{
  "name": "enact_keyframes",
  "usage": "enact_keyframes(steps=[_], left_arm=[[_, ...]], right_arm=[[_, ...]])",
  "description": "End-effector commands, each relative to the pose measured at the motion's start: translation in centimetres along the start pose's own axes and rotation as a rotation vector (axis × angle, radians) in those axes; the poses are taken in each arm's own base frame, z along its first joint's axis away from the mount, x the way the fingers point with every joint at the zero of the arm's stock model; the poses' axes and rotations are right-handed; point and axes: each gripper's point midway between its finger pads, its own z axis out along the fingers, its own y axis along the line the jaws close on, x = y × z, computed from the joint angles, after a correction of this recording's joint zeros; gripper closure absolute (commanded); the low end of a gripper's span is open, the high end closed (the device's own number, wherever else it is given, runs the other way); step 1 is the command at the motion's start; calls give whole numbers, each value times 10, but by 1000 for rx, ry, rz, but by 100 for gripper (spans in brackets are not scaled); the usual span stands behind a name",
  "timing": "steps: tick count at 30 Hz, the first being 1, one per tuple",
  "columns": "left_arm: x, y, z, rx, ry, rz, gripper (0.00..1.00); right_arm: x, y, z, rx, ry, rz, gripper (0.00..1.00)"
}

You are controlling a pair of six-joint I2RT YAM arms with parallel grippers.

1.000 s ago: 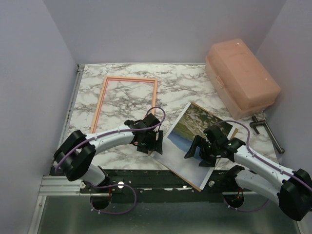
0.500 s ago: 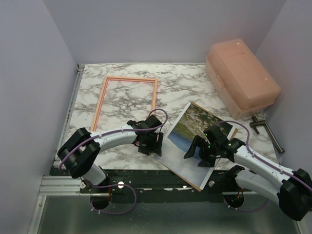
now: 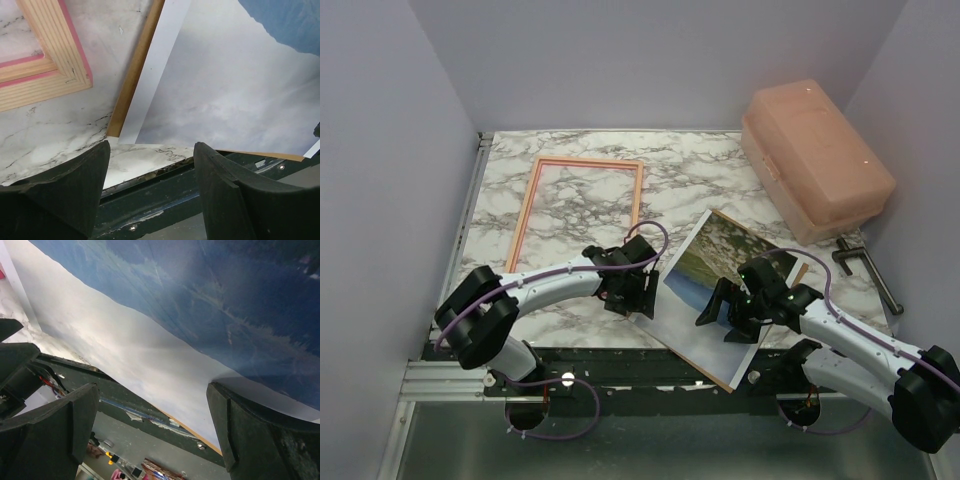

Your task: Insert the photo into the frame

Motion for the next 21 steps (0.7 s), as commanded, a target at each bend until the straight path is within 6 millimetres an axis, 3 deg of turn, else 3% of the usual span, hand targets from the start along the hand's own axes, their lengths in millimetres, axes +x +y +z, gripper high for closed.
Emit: enact_keyframes(steps=[1, 10, 16, 21], left_arm=[[-4, -5, 8, 2, -4, 6, 32], [-1, -9, 20, 45, 11, 9, 37], [0, -16, 16, 91, -1, 6, 49], [2, -20, 16, 130, 1, 5, 53]], right_arm=[[12, -41, 10, 126, 27, 12, 2], [14, -42, 11, 124, 32, 13, 2], [13, -41, 12, 121, 32, 13, 2], [13, -40, 12, 119, 33, 12, 2]])
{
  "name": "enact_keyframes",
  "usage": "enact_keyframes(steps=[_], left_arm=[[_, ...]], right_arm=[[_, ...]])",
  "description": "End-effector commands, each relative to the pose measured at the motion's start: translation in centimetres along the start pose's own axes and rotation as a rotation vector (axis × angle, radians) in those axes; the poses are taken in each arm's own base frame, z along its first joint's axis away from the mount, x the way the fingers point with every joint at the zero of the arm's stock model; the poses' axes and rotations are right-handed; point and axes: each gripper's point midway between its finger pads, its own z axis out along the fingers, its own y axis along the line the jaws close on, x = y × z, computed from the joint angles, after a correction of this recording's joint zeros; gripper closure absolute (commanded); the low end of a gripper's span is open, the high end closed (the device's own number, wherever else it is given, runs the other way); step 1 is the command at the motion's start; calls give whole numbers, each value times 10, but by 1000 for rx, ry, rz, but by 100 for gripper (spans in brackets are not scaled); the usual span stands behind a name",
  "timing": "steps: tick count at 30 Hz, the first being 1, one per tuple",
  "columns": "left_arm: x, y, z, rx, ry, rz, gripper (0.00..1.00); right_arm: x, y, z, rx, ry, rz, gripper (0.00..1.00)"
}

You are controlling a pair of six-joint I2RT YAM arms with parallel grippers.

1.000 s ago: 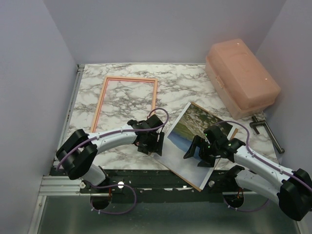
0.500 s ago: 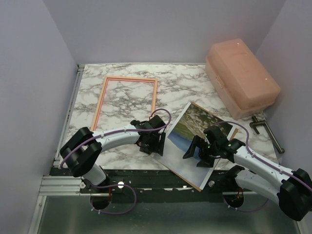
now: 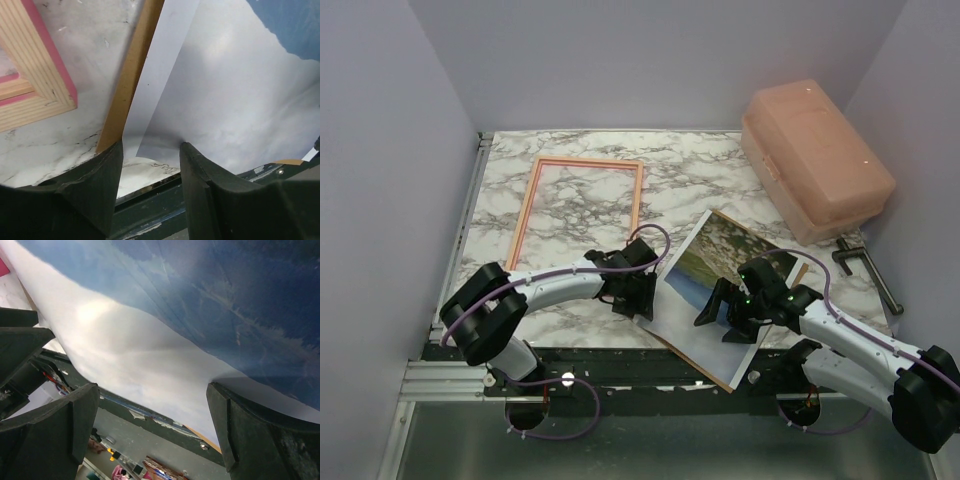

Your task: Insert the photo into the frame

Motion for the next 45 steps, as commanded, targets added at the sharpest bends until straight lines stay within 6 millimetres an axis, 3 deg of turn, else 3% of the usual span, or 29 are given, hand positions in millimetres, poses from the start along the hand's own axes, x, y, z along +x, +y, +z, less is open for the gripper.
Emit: enact_keyframes(steps=[1, 6, 11, 14, 23, 28, 32, 39, 42, 45], left_arm=[[3, -17, -1, 94, 3, -1, 54], [8, -8, 1, 64, 8, -21, 68], [6, -7, -3, 62, -10, -22, 91], [4, -7, -8, 69, -27, -26, 100], [-7, 10, -33, 51, -120, -63, 100], [-14, 22, -49, 75, -192, -106, 100], [-16, 43, -56, 79, -240, -161, 100], [-13, 64, -64, 120, -291, -213, 100], [-13, 61, -65, 164, -289, -198, 100], [-12, 51, -63, 218, -266, -185, 73]], right_arm=[[11, -43, 10, 140, 20, 13, 2], [10, -40, 10, 132, 19, 12, 2], [9, -38, 10, 127, 20, 8, 2], [8, -37, 10, 124, 20, 6, 2], [3, -23, 2, 94, 7, -22, 2], [-5, 1, -10, 27, -19, -75, 0], [-8, 17, -16, -32, -27, -112, 0], [-12, 24, -17, -39, -26, -135, 0], [-13, 26, -18, -41, -28, -139, 0], [-13, 24, -16, -34, -28, -138, 0]])
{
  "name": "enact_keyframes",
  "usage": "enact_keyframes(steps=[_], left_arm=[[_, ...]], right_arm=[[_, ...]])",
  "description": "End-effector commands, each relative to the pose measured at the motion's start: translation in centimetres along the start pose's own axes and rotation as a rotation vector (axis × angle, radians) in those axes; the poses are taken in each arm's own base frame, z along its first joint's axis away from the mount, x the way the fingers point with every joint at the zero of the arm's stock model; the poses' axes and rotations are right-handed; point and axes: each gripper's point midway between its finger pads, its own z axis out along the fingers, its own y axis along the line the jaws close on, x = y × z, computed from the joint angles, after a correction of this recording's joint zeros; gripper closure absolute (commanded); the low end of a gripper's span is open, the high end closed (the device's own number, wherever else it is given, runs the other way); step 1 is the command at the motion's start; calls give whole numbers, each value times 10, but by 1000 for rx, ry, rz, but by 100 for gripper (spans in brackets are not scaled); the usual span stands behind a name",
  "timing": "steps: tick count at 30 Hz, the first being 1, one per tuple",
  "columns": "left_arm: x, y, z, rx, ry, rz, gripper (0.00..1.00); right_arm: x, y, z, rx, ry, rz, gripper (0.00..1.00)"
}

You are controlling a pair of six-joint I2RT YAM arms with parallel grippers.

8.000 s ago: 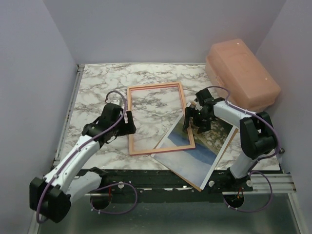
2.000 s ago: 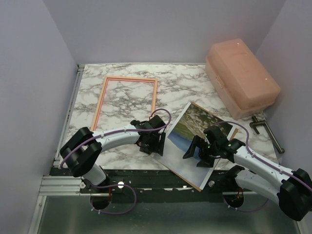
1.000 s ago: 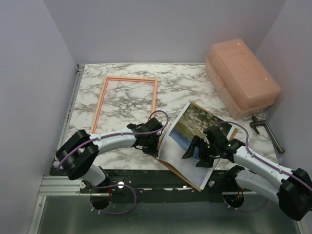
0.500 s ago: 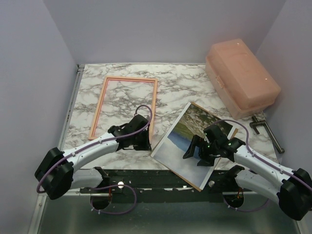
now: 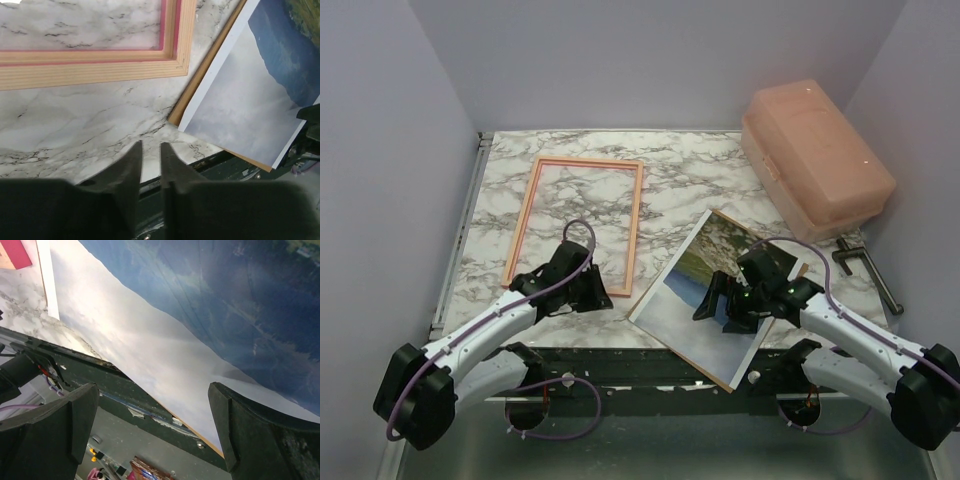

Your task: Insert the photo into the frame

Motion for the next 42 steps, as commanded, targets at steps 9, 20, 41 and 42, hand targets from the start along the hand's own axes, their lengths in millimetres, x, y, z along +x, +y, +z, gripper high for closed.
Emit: enact_keyframes(steps=[9, 20, 41, 42], left_arm=[[13, -58, 18, 334, 119, 10, 39], [26, -65, 43, 315, 218, 22, 49], [31, -79, 55, 403, 258, -16, 56], [31, -80, 56, 407, 261, -16, 57]], right_arm=[[10, -19, 10, 42, 25, 17, 0], [19, -30, 14, 51, 41, 36, 0], [16, -25, 12, 38, 34, 33, 0], [16, -24, 11, 34, 32, 32, 0]])
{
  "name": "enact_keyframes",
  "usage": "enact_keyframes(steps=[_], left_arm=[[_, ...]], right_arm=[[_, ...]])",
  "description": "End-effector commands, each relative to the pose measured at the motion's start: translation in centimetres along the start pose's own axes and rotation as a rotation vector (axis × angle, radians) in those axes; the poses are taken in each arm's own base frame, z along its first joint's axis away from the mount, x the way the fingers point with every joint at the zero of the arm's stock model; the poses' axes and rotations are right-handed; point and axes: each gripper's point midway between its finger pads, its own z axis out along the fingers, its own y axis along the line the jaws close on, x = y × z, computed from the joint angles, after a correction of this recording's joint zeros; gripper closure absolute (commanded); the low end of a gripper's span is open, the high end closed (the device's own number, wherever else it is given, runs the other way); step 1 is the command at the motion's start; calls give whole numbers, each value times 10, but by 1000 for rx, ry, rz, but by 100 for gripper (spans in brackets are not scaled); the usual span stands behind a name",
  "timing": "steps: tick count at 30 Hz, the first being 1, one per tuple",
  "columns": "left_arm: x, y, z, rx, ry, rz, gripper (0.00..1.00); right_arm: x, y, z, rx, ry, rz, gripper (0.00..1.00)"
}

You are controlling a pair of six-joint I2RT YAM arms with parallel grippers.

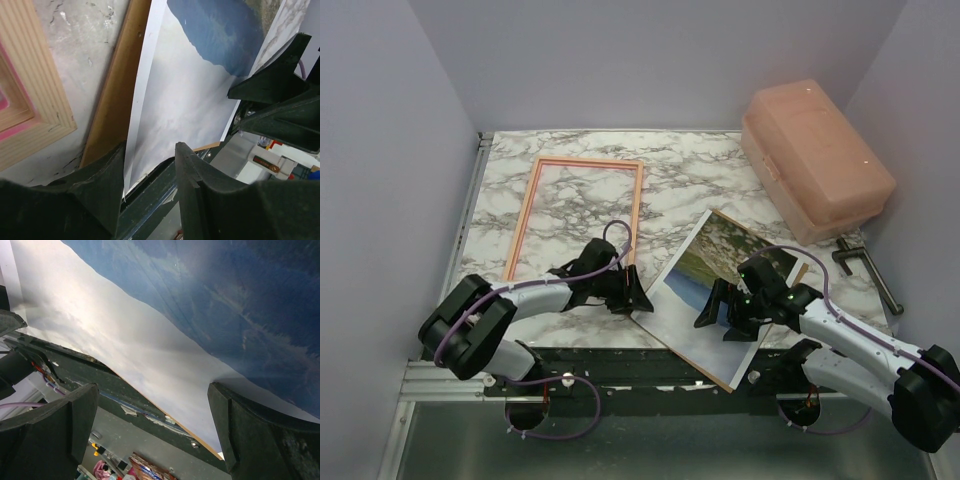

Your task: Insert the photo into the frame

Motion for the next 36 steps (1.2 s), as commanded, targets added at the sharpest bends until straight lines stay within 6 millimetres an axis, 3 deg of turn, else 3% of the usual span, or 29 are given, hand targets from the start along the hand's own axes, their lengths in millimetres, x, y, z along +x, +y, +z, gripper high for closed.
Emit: enact_keyframes(steps=[1, 6, 10, 14, 21, 28, 31, 36], left_arm=[[2, -12, 4, 73, 23, 14, 58], [3, -8, 4, 51, 24, 21, 71], [0, -8, -1, 30, 2, 27, 100], [-8, -9, -12, -9, -62, 40, 100], [-27, -4, -56, -76, -226, 51, 100], [-33, 30, -105, -167, -376, -5, 100], [-27, 50, -120, -242, -412, -29, 100], [-23, 60, -133, -309, -463, -110, 100]], right_arm=[[3, -9, 2, 22, 4, 3, 0], [0, -1, -3, -2, -11, -7, 0], [-4, 8, -8, -28, -29, -17, 0], [-7, 16, -14, -52, -42, -41, 0], [-14, 25, -20, -70, -68, -67, 0], [-16, 28, -17, -76, -67, -73, 0], [-17, 29, -14, -79, -60, -76, 0], [-22, 35, -10, -84, -59, -90, 0]])
